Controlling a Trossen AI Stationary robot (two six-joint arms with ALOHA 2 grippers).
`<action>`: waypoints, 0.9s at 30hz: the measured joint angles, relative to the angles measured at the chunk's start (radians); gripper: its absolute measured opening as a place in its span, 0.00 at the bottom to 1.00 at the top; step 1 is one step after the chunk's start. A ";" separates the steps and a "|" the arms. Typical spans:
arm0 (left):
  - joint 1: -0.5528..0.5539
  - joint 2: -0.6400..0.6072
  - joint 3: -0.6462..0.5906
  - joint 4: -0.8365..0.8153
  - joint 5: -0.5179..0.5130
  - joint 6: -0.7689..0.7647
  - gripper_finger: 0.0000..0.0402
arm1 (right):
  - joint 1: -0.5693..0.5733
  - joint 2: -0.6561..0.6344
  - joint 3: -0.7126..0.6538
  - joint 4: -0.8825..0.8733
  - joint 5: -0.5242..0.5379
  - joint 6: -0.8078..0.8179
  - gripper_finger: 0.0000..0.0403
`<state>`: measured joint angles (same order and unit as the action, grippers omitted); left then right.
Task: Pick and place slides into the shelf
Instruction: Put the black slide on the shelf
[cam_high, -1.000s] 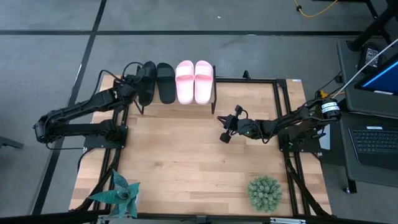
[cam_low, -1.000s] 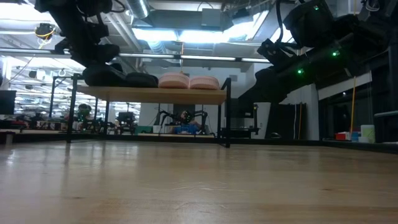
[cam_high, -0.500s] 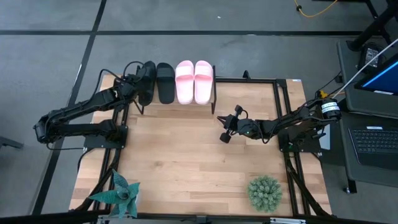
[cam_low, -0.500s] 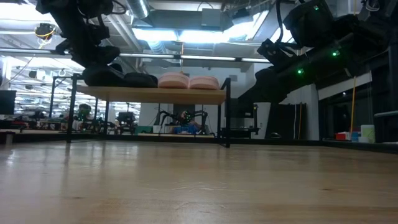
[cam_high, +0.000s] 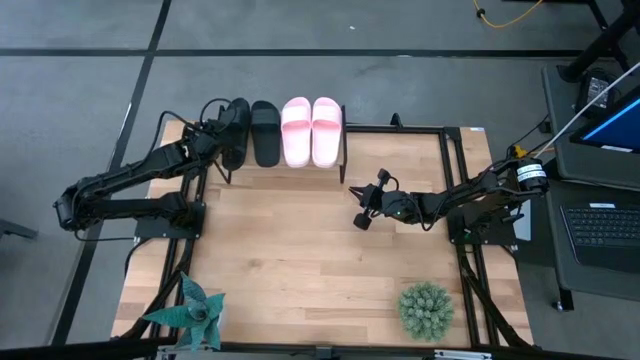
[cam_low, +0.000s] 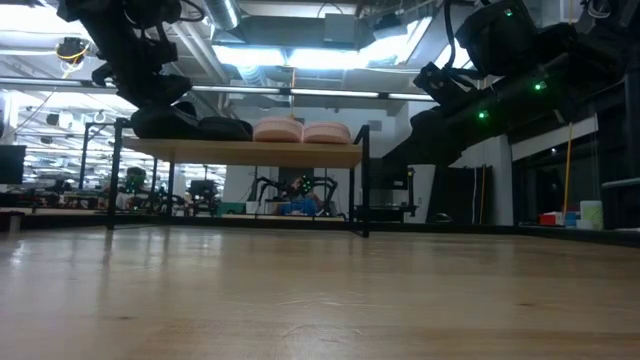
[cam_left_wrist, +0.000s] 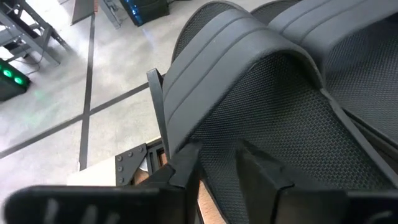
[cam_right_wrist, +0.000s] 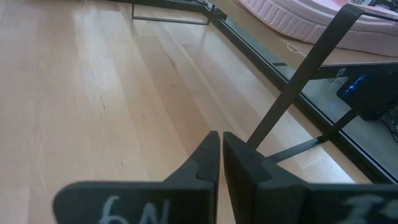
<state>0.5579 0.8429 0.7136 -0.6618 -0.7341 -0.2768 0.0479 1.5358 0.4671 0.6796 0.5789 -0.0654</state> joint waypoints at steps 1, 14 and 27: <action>0.000 0.000 0.000 0.000 0.000 0.000 0.21 | 0.000 0.000 0.000 0.000 0.000 0.000 0.06; -0.004 0.000 0.000 0.020 -0.008 0.069 0.00 | 0.000 0.000 0.000 0.000 0.000 0.000 0.06; -0.069 -0.067 0.101 0.053 0.016 0.131 0.00 | 0.000 0.000 0.000 -0.001 0.000 0.000 0.06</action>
<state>0.4888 0.7759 0.8146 -0.6086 -0.7182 -0.1454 0.0475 1.5356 0.4671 0.6788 0.5793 -0.0654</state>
